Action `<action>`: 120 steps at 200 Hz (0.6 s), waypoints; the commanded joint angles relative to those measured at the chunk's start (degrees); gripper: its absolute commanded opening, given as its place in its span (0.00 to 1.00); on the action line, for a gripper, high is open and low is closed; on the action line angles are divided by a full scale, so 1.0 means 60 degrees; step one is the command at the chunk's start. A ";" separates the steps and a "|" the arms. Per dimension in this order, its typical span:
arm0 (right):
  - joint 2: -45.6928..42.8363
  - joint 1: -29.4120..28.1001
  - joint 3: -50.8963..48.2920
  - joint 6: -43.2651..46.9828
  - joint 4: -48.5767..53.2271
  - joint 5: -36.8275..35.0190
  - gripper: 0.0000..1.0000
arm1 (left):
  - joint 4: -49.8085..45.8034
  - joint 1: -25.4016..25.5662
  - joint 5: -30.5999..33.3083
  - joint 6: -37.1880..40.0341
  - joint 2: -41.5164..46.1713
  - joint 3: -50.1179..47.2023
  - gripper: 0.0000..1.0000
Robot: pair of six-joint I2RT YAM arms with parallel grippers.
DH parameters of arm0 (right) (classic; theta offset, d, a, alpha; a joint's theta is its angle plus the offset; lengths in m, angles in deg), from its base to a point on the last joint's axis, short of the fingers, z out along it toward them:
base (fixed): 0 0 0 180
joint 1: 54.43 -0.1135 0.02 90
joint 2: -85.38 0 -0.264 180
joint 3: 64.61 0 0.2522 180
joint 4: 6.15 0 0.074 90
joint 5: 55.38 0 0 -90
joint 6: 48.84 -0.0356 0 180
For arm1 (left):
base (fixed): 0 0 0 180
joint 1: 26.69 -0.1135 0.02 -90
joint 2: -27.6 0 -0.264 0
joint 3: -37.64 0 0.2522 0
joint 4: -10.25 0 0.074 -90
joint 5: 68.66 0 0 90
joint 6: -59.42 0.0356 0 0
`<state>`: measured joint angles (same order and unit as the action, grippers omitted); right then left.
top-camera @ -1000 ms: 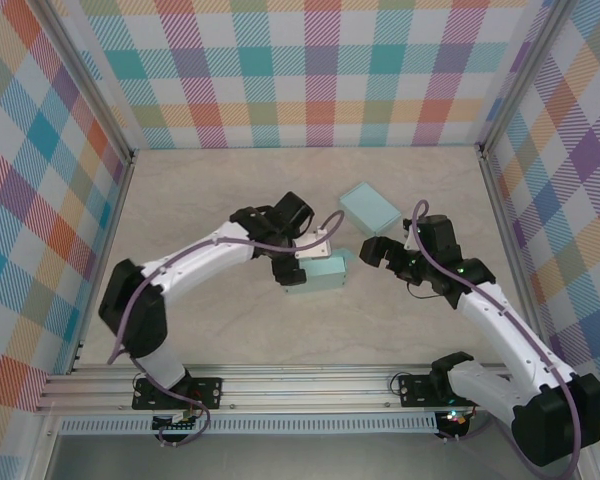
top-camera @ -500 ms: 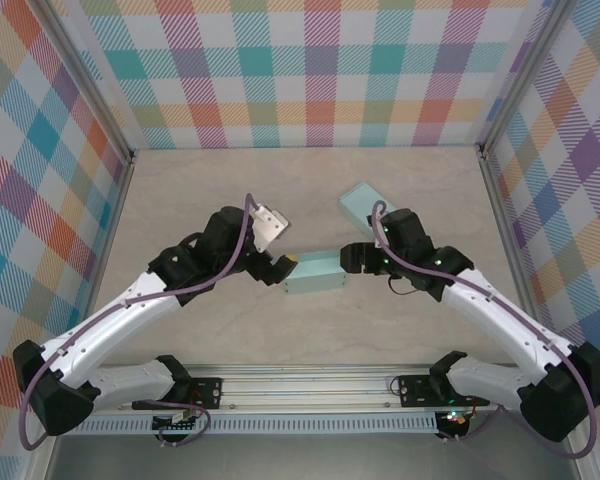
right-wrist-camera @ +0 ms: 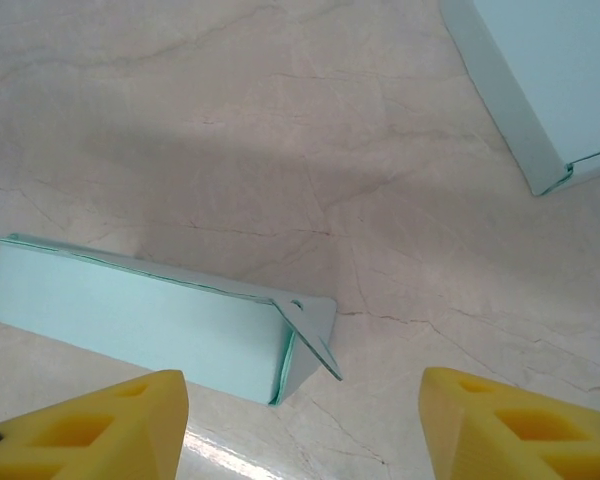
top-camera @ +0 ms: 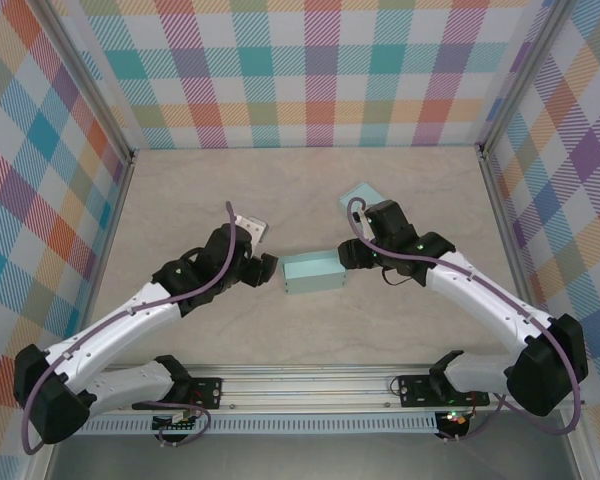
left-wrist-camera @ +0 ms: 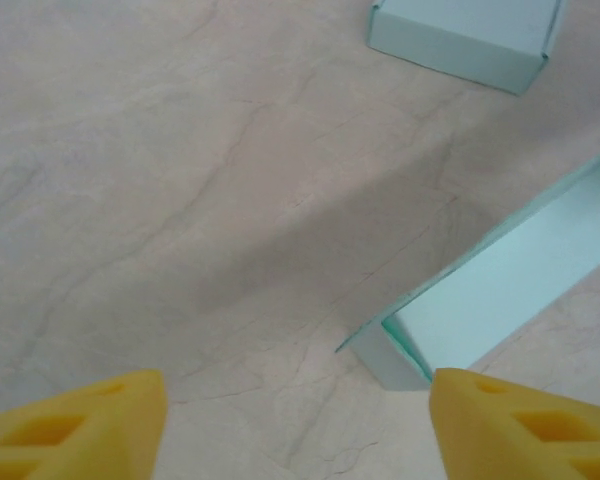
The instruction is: Fold the paper box
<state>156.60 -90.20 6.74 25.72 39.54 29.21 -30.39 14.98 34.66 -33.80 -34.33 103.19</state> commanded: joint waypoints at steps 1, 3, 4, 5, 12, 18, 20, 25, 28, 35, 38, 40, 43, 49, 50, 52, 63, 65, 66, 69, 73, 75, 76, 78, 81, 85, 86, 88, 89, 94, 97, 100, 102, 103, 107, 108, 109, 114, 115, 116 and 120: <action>0.0065 -0.0074 0.0189 0.0389 0.0104 -0.0060 0.61 | 0.0186 -0.0203 -0.0511 0.0072 -0.0522 0.0290 0.63; 0.0060 -0.0081 0.0177 0.0401 0.0097 -0.0057 0.61 | 0.0179 -0.0206 -0.0552 0.0106 -0.0567 0.0308 0.63; 0.0064 -0.0077 0.0175 0.0404 0.0098 -0.0061 0.61 | 0.0183 -0.0206 -0.0588 0.0117 -0.0594 0.0320 0.63; 0.0066 -0.0076 0.0174 0.0405 0.0092 -0.0048 0.61 | 0.0178 -0.0214 -0.0606 0.0129 -0.0607 0.0327 0.63; 0.0096 -0.0074 0.0163 0.0432 0.0097 -0.0027 0.59 | 0.0172 -0.0238 -0.0817 0.0228 -0.0764 0.0394 0.61; 0.0110 -0.0074 0.0148 0.0450 0.0098 -0.0035 0.58 | 0.0165 -0.0265 -0.0918 0.0298 -0.0882 0.0417 0.59; 0.0119 -0.0074 0.0134 0.0450 0.0092 -0.0036 0.58 | 0.0159 -0.0276 -0.0939 0.0302 -0.0920 0.0427 0.59; 0.0150 -0.0074 0.0119 0.0471 0.0091 -0.0051 0.58 | 0.0158 -0.0326 -0.0999 0.0350 -0.1004 0.0447 0.58; 0.0159 -0.0074 0.0115 0.0471 0.0076 -0.0051 0.58 | 0.0143 -0.0357 -0.1048 0.0360 -0.1046 0.0461 0.58; 0.0191 -0.0074 0.0111 0.0507 0.0093 -0.0045 0.58 | 0.0127 -0.0433 -0.1155 0.0429 -0.1175 0.0479 0.58; 0.0208 -0.0074 0.0113 0.0515 0.0097 -0.0048 0.58 | 0.0132 -0.0464 -0.1212 0.0463 -0.1214 0.0480 0.58; 0.0220 -0.0074 0.0122 0.0521 0.0099 -0.0039 0.58 | 0.0133 -0.0487 -0.1258 0.0475 -0.1226 0.0487 0.58; 0.0241 -0.0074 0.0116 0.0532 0.0099 -0.0023 0.58 | 0.0153 -0.0526 -0.1309 0.0506 -0.1275 0.0482 0.58; 0.0289 -0.0074 0.0130 0.0536 0.0100 -0.0032 0.58 | 0.0183 -0.0603 -0.1387 0.0527 -0.1345 0.0481 0.58; 0.0296 -0.0074 0.0130 0.0544 0.0100 -0.0034 0.58 | 0.0185 -0.0617 -0.1401 0.0532 -0.1356 0.0480 0.58; 0.0305 -0.0074 0.0130 0.0551 0.0092 -0.0017 0.58 | 0.0190 -0.0639 -0.1437 0.0536 -0.1379 0.0480 0.58; 0.0390 -0.0074 0.0137 0.0574 0.0066 -0.0007 0.58 | 0.0259 -0.0767 -0.1675 0.0606 -0.1511 0.0491 0.58; 0.0409 -0.0074 0.0142 0.0572 0.0058 -0.0010 0.58 | 0.0275 -0.0790 -0.1707 0.0609 -0.1532 0.0497 0.58; 0.0414 -0.0074 0.0143 0.0570 0.0057 -0.0008 0.58 | 0.0282 -0.0799 -0.1722 0.0625 -0.1537 0.0496 0.58; 0.0438 -0.0074 0.0144 0.0573 0.0043 -0.0020 0.58 | 0.0296 -0.0817 -0.1768 0.0636 -0.1581 0.0494 0.58; 0.0469 -0.0074 0.0144 0.0547 0.0033 -0.0045 0.58 | 0.0327 -0.0846 -0.1825 0.0652 -0.1645 0.0507 0.58; 0.0476 -0.0074 0.0148 0.0551 0.0024 -0.0056 0.57 | 0.0343 -0.0861 -0.1850 0.0654 -0.1653 0.0516 0.58; 0.0485 -0.0074 0.0146 0.0552 0.0018 -0.0054 0.57 | 0.0345 -0.0864 -0.1860 0.0654 -0.1671 0.0512 0.58; 0.0509 -0.0081 0.0148 0.0541 0.0010 -0.0055 0.57 | 0.0366 -0.0876 -0.1907 0.0662 -0.1696 0.0510 0.58; 0.0528 -0.0075 0.0145 0.0536 -0.0007 -0.0053 0.57 | 0.0394 -0.0902 -0.1960 0.0681 -0.1735 0.0509 0.58; 0.0560 -0.0074 0.0144 0.0525 -0.0027 -0.0057 0.57 | 0.0430 -0.0930 -0.2056 0.0685 -0.1780 0.0516 0.58; 0.0571 -0.0074 0.0144 0.0524 -0.0030 -0.0054 0.56 | 0.0440 -0.0934 -0.2087 0.0692 -0.1801 0.0513 0.58; 0.0586 -0.0074 0.0144 0.0523 -0.0050 -0.0033 0.56 | 0.0459 -0.0949 -0.2128 0.0690 -0.1835 0.0510 0.58; 0.0598 -0.0074 0.0144 0.0523 -0.0048 -0.0027 0.56 | 0.0462 -0.0959 -0.2152 0.0694 -0.1850 0.0509 0.58; 0.0630 -0.0074 0.0142 0.0512 -0.0074 -0.0019 0.55 | 0.0497 -0.0975 -0.2245 0.0698 -0.1918 0.0530 0.58; 0.0649 -0.0074 0.0144 0.0509 -0.0087 -0.0003 0.55 | 0.0517 -0.0982 -0.2300 0.0698 -0.1955 0.0537 0.58; 0.0674 -0.0074 0.0144 0.0501 -0.0101 0.0007 0.54 | 0.0536 -0.0983 -0.2347 0.0698 -0.1992 0.0549 0.58; 0.0685 -0.0074 0.0144 0.0492 -0.0097 0.0015 0.54 | 0.0549 -0.0994 -0.2384 0.0698 -0.2018 0.0563 0.58; 0.0692 -0.0074 0.0152 0.0493 -0.0094 0.0019 0.54 | 0.0551 -0.0996 -0.2397 0.0706 -0.2044 0.0565 0.58; 0.0709 -0.0074 0.0145 0.0494 -0.0119 0.0022 0.53 | 0.0579 -0.0998 -0.2476 0.0716 -0.2090 0.0580 0.58; 0.0725 -0.0074 0.0144 0.0494 -0.0119 0.0037 0.53 | 0.0588 -0.0998 -0.2495 0.0722 -0.2095 0.0581 0.58; 0.0726 -0.0074 0.0144 0.0494 -0.0120 0.0045 0.53 | 0.0592 -0.0998 -0.2511 0.0732 -0.2112 0.0589 0.58; 0.0727 -0.0076 0.0144 0.0494 -0.0124 0.0069 0.53 | 0.0612 -0.1000 -0.2578 0.0737 -0.2164 0.0608 0.58; 0.0728 -0.0075 0.0144 0.0501 -0.0129 0.0075 0.53 | 0.0619 -0.0999 -0.2597 0.0740 -0.2176 0.0610 0.58; 0.0742 -0.0074 0.0144 0.0505 -0.0132 0.0078 0.53 | 0.0630 -0.0998 -0.2606 0.0741 -0.2182 0.0611 0.58; 0.0742 -0.0074 0.0144 0.0512 -0.0125 0.0090 0.53 | 0.0647 -0.0998 -0.2649 0.0739 -0.2216 0.0626 0.58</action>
<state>160.38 -90.20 6.74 28.21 39.56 29.24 -28.53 9.56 22.77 -30.66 -46.44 104.83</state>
